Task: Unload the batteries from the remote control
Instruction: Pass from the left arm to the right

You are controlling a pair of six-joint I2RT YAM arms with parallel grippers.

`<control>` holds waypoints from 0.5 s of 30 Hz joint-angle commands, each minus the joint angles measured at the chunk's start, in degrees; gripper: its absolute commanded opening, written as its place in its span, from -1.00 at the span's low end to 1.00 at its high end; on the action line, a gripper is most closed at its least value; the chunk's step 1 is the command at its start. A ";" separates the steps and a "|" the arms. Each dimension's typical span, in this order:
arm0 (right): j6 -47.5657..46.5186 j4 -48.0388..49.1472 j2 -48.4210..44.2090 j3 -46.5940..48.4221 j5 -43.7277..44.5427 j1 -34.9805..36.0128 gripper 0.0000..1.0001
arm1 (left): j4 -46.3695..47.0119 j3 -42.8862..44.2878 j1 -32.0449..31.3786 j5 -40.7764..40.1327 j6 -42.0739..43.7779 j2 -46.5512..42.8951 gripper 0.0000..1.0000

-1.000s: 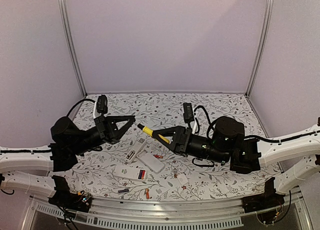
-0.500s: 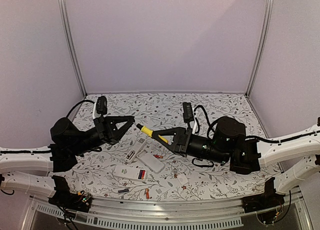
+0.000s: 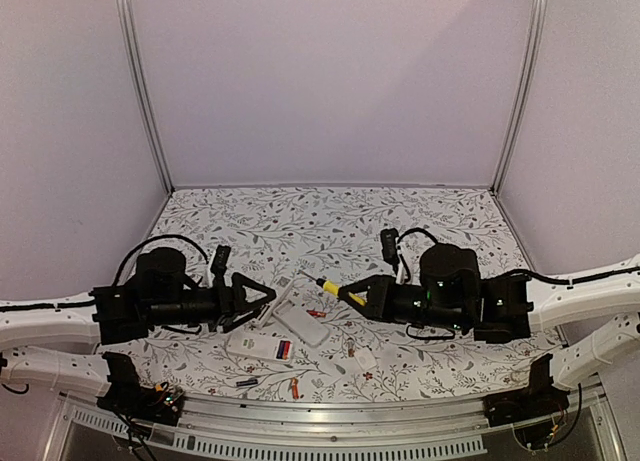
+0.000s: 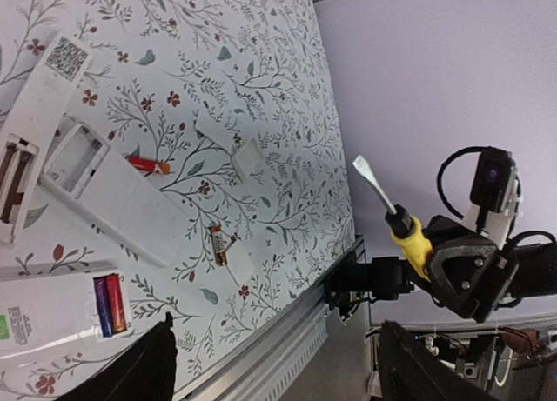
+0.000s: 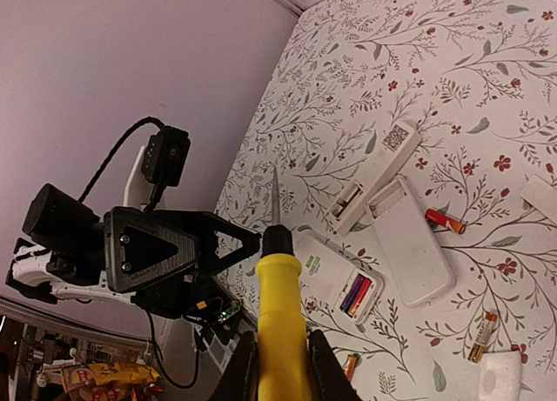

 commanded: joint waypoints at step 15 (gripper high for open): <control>-11.76 -19.19 9.01 7.70 -6.60 -2.82 -1.00 | -23.96 -8.29 0.14 -1.03 -6.46 -4.51 0.63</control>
